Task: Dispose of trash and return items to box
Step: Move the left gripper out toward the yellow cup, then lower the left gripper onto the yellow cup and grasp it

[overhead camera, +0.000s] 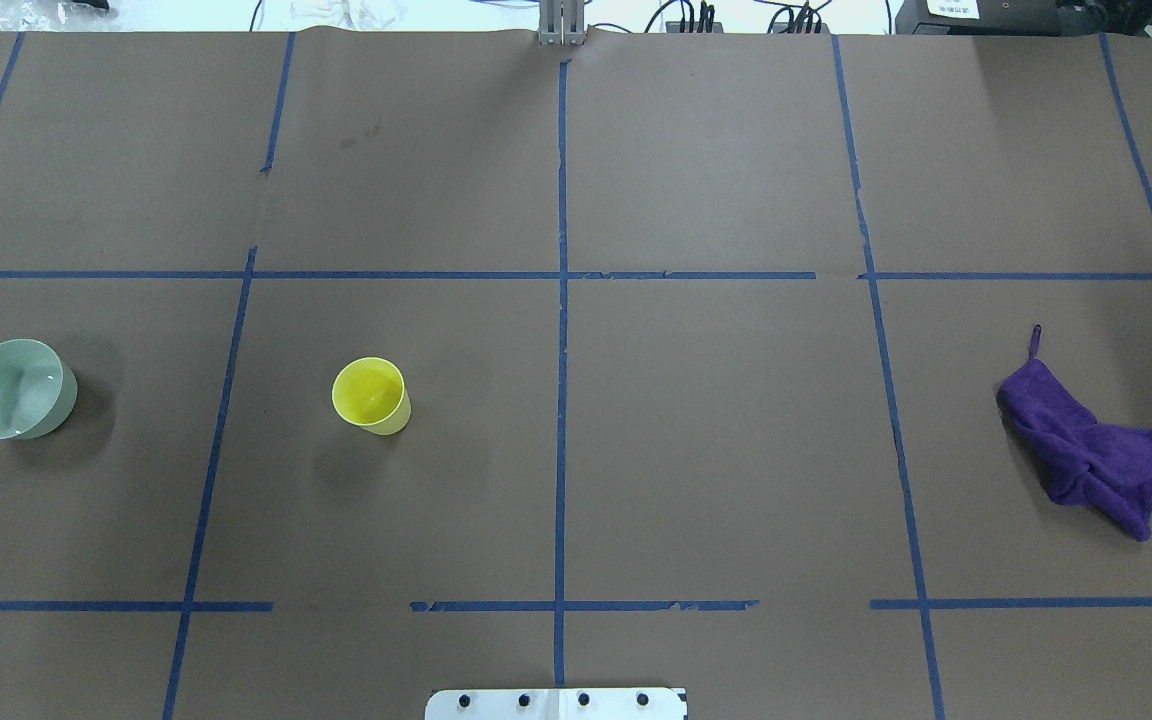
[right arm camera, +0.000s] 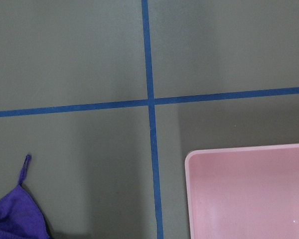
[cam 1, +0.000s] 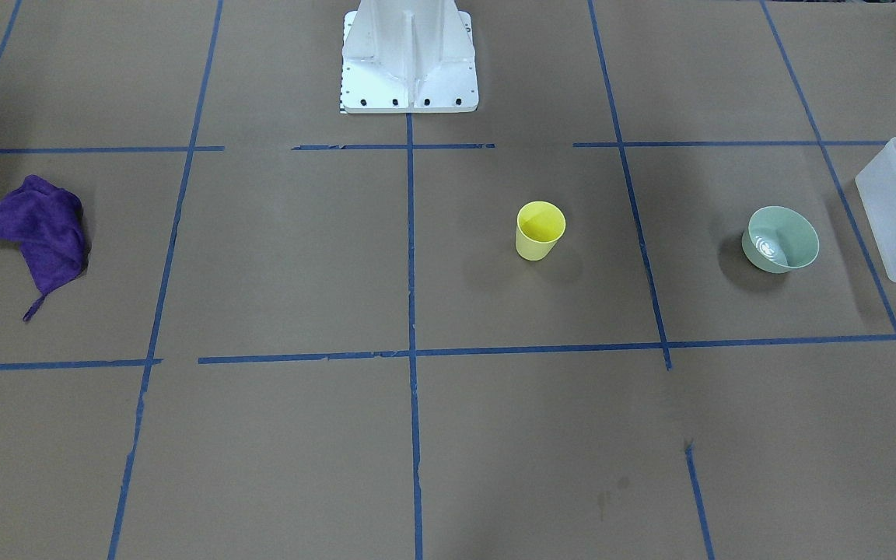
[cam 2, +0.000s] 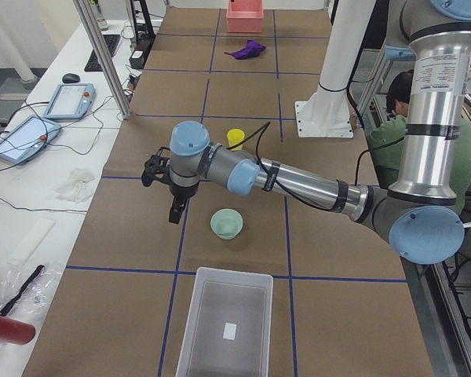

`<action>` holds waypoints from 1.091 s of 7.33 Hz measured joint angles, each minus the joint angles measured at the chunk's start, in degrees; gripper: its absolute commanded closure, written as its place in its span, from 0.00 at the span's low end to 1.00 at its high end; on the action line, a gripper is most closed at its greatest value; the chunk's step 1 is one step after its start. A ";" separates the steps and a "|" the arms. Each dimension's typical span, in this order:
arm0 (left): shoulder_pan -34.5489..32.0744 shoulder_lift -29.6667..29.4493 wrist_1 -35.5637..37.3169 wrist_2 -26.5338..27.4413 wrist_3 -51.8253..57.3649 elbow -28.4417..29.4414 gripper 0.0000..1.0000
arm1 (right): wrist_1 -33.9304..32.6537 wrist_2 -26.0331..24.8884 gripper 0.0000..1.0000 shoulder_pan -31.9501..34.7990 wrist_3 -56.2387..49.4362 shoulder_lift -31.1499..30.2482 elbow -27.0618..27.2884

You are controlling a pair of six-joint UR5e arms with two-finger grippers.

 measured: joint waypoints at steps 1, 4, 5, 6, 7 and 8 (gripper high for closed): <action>5.11 -0.30 -0.71 0.69 -8.29 -4.31 0.00 | -0.04 0.02 0.00 -0.06 0.04 -0.02 0.13; 24.25 -3.52 -3.33 10.72 -36.66 -12.83 0.00 | -0.06 -0.01 0.00 -0.76 0.15 0.40 0.60; 30.50 -6.05 -3.69 15.38 -44.11 -12.76 0.00 | -0.02 -0.02 0.00 -0.95 0.36 0.50 0.69; 36.37 -8.64 -3.83 20.19 -50.31 -11.74 0.01 | 0.10 -0.04 0.00 -1.14 0.48 0.52 0.72; 41.35 -10.84 -3.89 24.36 -55.00 -9.99 0.01 | 0.18 -0.03 0.00 -1.37 0.63 0.53 0.81; 45.39 -12.45 -3.95 27.83 -58.40 -8.01 0.02 | 0.24 0.00 0.00 -1.51 0.92 0.55 0.94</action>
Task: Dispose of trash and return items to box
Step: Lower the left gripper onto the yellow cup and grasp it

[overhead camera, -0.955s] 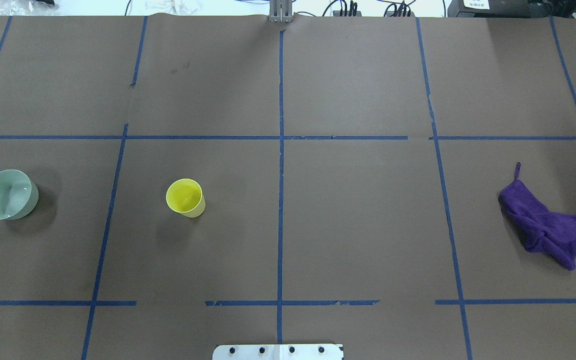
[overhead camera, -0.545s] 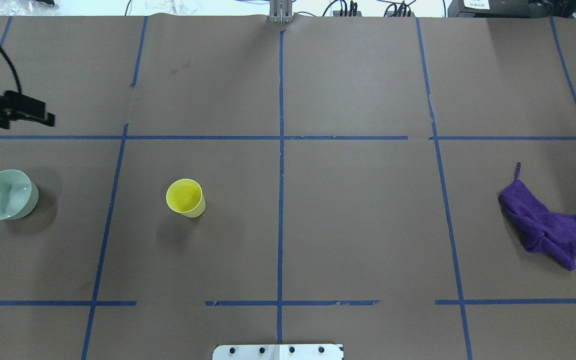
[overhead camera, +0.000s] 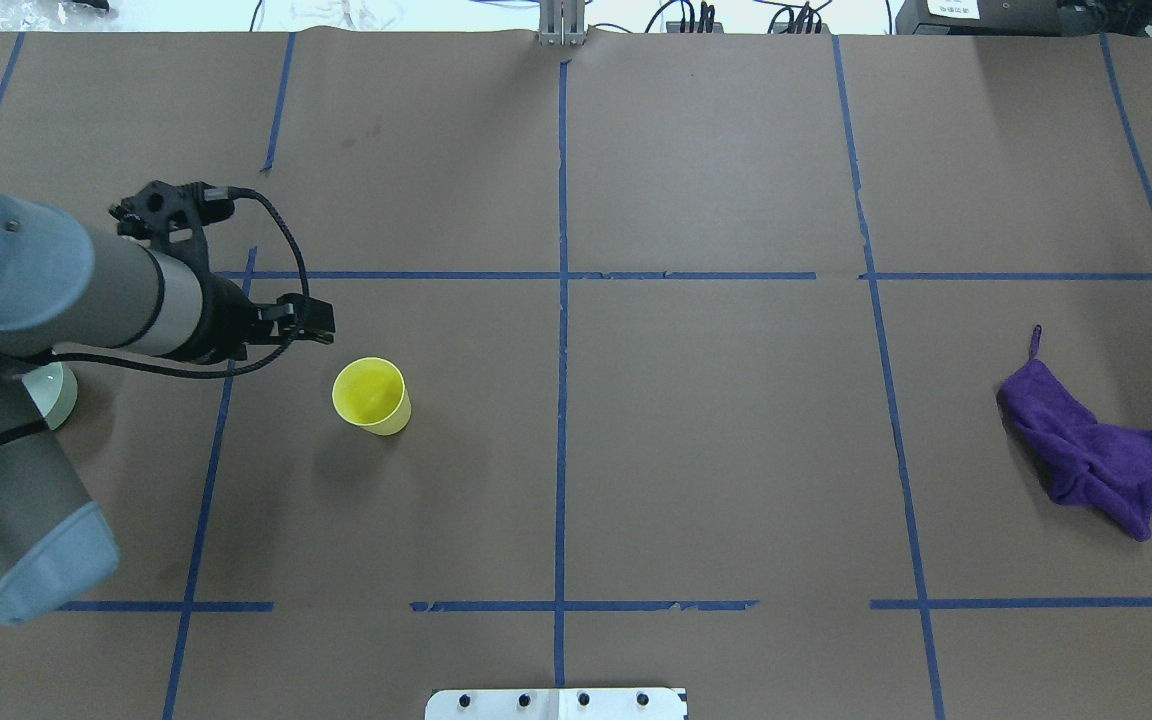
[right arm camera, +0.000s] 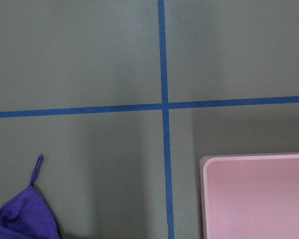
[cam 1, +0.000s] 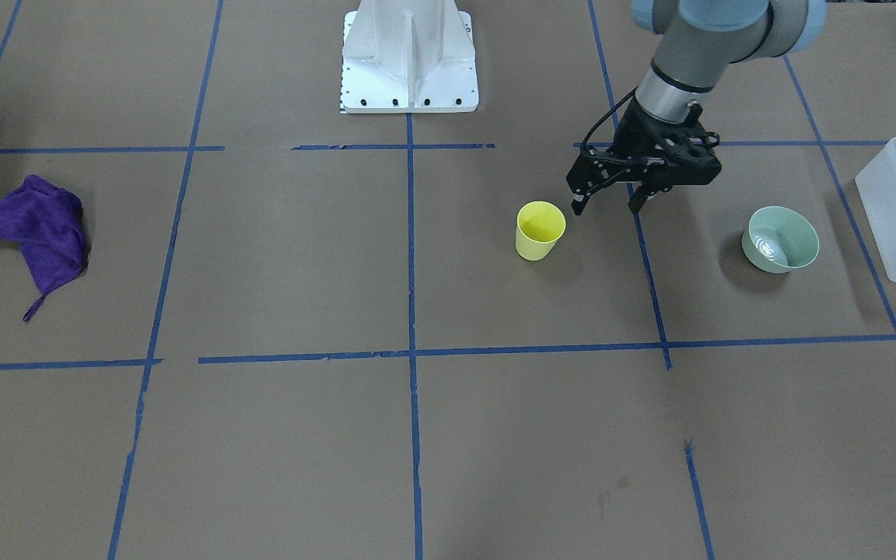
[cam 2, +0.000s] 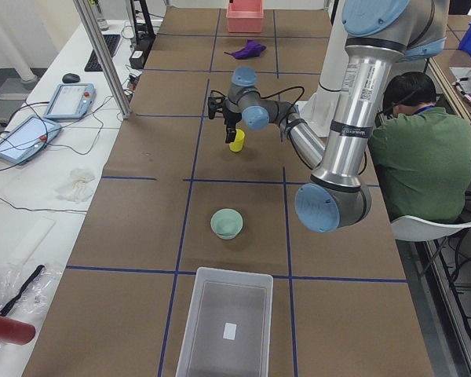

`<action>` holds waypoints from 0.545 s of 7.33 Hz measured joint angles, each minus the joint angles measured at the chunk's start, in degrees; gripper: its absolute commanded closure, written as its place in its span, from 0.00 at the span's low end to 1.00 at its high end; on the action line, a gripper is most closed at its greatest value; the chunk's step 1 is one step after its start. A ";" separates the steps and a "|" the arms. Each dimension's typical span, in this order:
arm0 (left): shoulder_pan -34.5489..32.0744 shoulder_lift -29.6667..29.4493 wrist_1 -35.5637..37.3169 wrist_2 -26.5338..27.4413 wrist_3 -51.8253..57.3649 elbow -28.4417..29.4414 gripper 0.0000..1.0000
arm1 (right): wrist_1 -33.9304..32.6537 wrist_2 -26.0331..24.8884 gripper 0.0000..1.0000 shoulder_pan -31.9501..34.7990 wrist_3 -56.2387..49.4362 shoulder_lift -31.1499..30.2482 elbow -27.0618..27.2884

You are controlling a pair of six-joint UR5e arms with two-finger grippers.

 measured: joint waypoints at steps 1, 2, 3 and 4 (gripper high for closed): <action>2.71 -0.99 -0.03 2.25 -1.99 1.81 0.02 | 0.03 0.16 0.00 -0.12 0.39 0.01 0.23; 4.19 -1.58 -0.03 3.36 -2.84 3.53 0.04 | 0.04 0.56 0.00 -0.34 1.29 0.02 0.75; 4.79 -1.94 -0.06 3.74 -3.04 5.07 0.06 | 0.04 0.96 0.00 -0.73 2.96 0.02 1.52; 5.04 -2.10 -0.45 3.82 -2.96 6.36 0.11 | 0.04 1.22 0.00 -1.23 4.88 0.03 2.58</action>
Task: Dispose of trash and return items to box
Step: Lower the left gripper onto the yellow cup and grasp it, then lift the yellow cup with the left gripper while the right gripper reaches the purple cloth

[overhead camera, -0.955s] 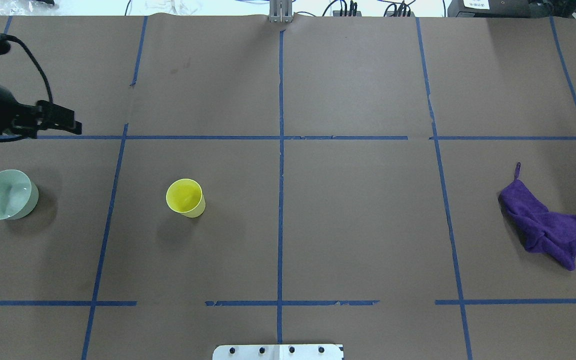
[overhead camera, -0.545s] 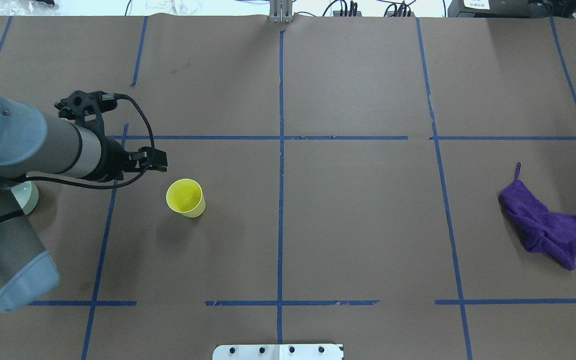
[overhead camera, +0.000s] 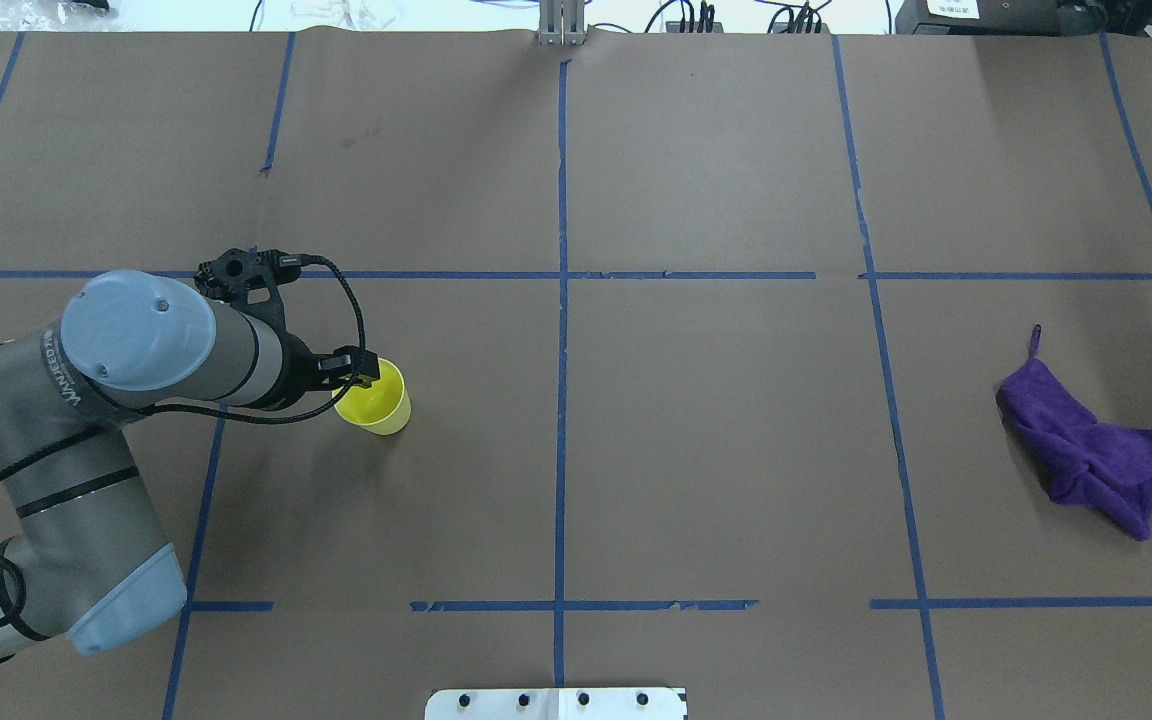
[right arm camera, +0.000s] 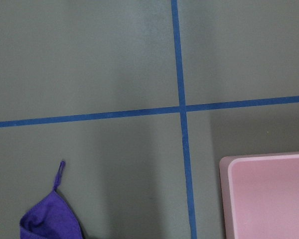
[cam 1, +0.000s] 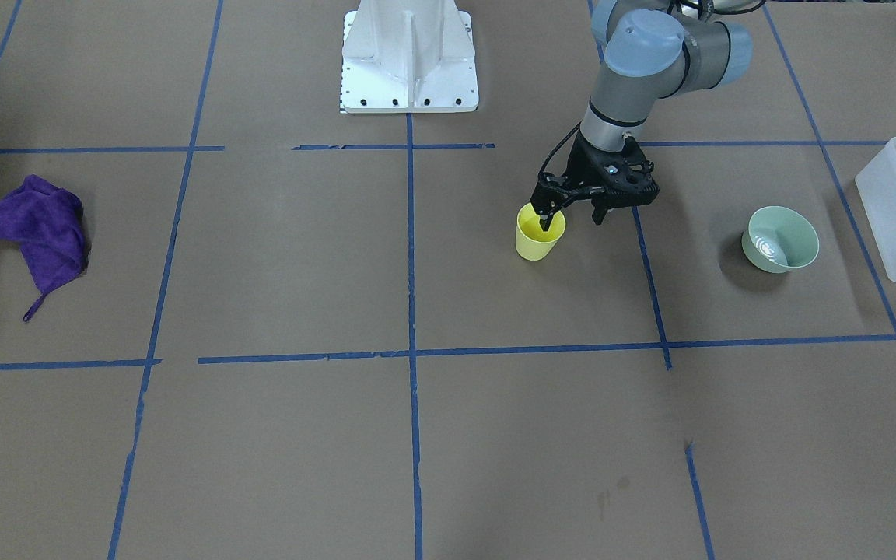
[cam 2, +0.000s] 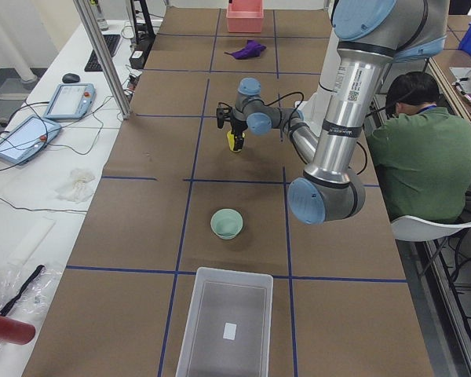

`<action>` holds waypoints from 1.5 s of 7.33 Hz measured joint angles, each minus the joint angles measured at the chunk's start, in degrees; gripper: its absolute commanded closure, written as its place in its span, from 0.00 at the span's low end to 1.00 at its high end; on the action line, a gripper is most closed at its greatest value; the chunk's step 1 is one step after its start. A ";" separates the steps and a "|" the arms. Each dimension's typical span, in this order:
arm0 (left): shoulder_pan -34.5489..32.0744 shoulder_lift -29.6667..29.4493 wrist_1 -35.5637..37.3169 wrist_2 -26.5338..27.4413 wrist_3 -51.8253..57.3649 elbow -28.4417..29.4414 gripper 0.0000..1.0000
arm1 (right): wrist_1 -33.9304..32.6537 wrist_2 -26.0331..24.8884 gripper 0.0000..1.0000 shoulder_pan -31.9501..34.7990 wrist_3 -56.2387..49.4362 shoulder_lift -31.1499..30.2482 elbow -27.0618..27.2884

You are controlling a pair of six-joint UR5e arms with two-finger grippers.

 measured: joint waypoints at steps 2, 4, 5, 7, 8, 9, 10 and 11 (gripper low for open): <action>0.90 -0.06 -0.91 -0.19 0.03 1.12 0.99 | -0.09 0.41 0.00 -0.64 1.74 -0.05 1.60; 1.52 -0.14 -0.83 -0.38 -0.24 1.11 1.00 | -0.16 0.42 0.00 -1.66 2.00 -0.08 2.34; 1.58 -0.33 -0.63 -0.47 -0.25 1.13 1.00 | -0.12 0.33 0.00 -2.20 2.50 -0.09 2.93; 1.14 -1.04 0.03 -2.27 -0.29 0.64 1.00 | -0.07 0.06 0.00 -4.39 5.29 -0.09 4.84; -0.71 -1.41 1.32 -5.13 -0.31 -0.32 1.00 | 0.66 -0.19 0.00 -6.34 7.69 -0.12 5.36; -3.16 -1.67 3.75 -6.97 -0.20 -2.28 1.00 | 3.23 -1.12 0.00 -9.07 11.58 -0.38 5.55; -5.58 -2.36 6.98 -8.16 0.07 -4.52 1.00 | 7.80 -3.42 0.00 -12.84 17.28 -1.17 5.47; -8.40 -3.79 10.34 -9.32 0.32 -6.16 1.00 | 13.92 -6.99 0.00 -17.70 24.21 -2.55 5.14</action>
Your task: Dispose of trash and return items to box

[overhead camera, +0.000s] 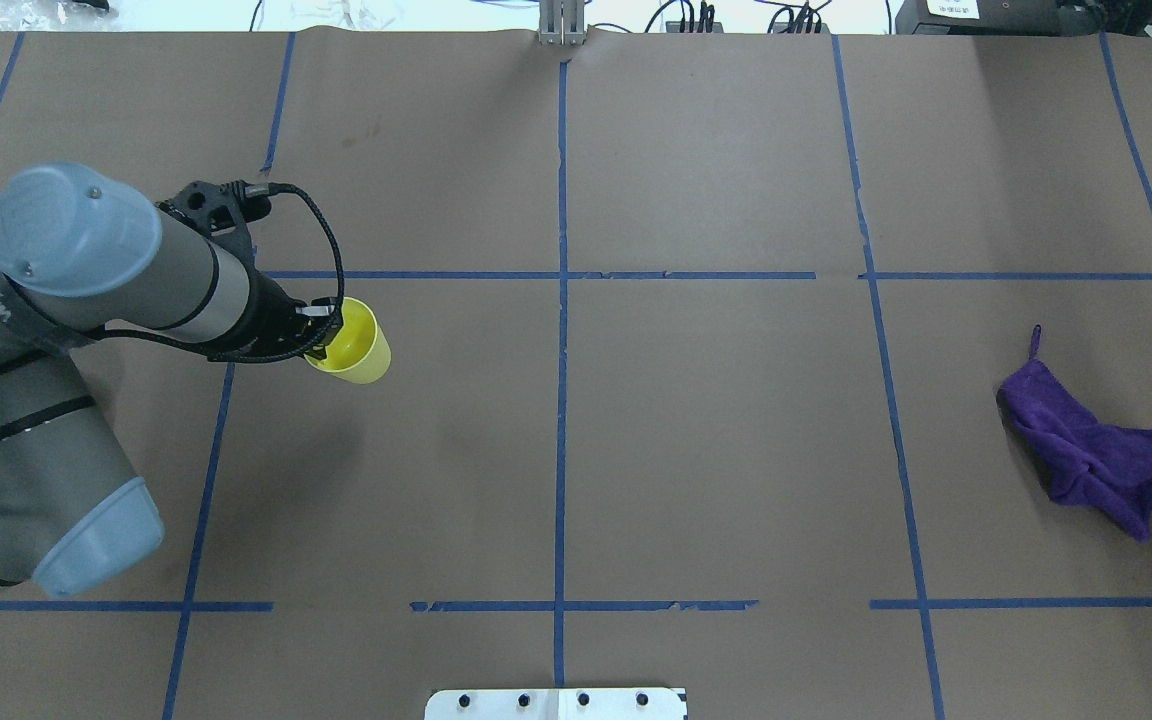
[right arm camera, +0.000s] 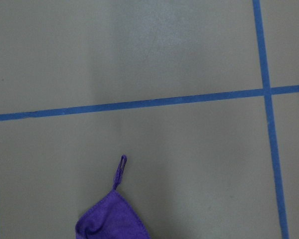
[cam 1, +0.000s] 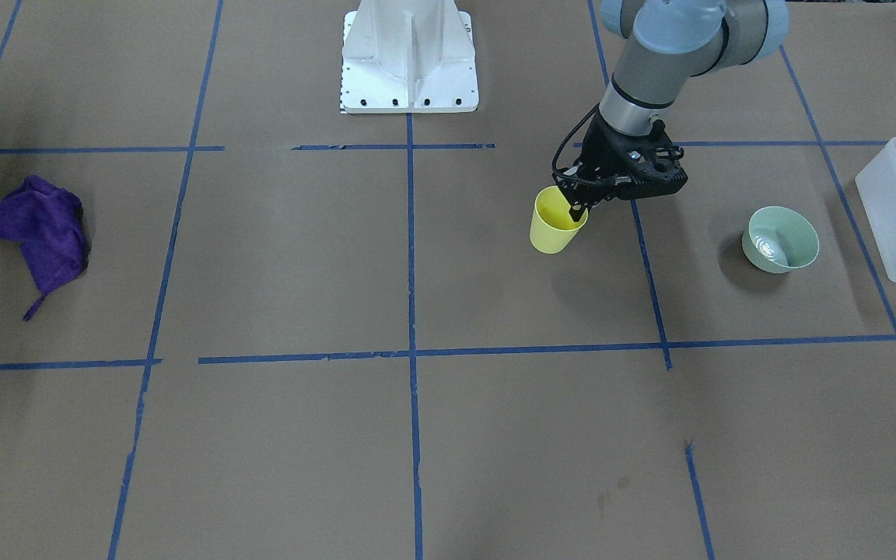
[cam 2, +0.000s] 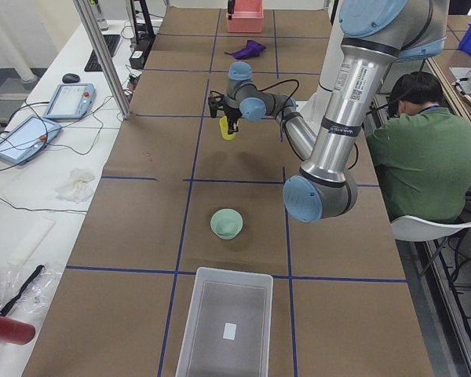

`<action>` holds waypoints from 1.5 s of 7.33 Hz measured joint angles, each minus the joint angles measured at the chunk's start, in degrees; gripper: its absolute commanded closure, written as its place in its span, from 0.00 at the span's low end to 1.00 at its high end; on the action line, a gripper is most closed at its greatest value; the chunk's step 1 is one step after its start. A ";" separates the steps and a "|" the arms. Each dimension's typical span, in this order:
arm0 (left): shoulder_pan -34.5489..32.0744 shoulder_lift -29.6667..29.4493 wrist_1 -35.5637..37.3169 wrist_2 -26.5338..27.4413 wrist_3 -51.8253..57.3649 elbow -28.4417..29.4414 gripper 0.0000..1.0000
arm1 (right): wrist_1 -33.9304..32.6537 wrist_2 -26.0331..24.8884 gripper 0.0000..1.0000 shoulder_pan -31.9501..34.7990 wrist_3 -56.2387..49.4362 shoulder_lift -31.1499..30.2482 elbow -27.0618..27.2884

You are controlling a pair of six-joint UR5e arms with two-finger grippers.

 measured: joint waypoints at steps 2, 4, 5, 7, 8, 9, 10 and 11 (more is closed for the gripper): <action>-4.97 -1.88 5.28 -1.14 3.15 -2.25 1.00 | 12.41 -5.15 0.00 -8.47 11.32 -3.70 -0.92; -10.74 -2.22 9.94 -2.13 11.71 -3.86 1.00 | 19.61 -6.19 0.00 -14.00 18.45 -7.17 -0.76; -13.55 -2.17 10.80 -2.73 15.78 -4.07 1.00 | 20.51 -6.74 0.00 -16.00 20.19 -8.06 -0.50; -17.19 -1.82 11.25 -3.25 21.51 -4.06 1.00 | 20.61 -9.44 0.00 -20.58 21.31 -8.97 0.08; -18.26 -1.58 11.26 -3.60 23.63 -4.04 1.00 | 20.25 -11.17 0.00 -22.96 21.42 -9.08 0.35; -19.20 -1.37 11.26 -4.05 25.21 -3.97 1.00 | 19.76 -12.53 0.00 -24.97 21.46 -9.14 0.49; -19.77 -1.24 11.23 -4.38 26.11 -3.91 1.00 | 19.26 -13.43 0.00 -26.50 21.46 -9.26 0.67; -20.03 -1.13 11.17 -4.60 26.46 -3.92 1.00 | 18.99 -13.81 0.00 -27.46 21.42 -9.71 1.26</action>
